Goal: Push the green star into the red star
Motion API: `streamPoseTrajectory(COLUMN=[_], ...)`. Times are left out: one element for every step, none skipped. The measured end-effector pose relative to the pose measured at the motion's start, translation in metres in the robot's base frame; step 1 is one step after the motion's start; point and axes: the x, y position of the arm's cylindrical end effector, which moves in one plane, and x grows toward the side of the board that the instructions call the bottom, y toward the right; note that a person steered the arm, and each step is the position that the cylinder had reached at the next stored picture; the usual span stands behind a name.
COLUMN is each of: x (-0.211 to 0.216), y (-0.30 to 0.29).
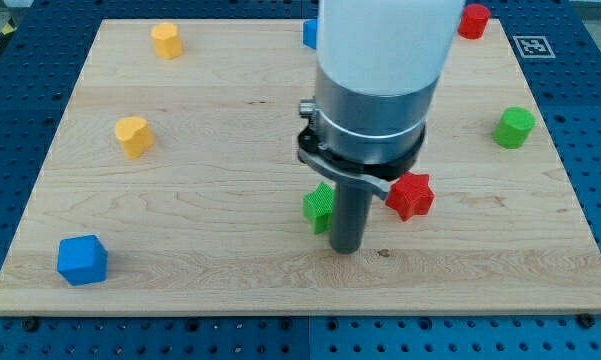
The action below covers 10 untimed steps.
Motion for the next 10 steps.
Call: streamPoseTrajectory(x=[0.005,-0.007,-0.021,-0.022,-0.022,-0.022,-0.022,-0.023,-0.049,-0.051], y=[-0.054,-0.062,-0.062,-0.037,0.004,0.007,0.012,-0.002,-0.006,0.011])
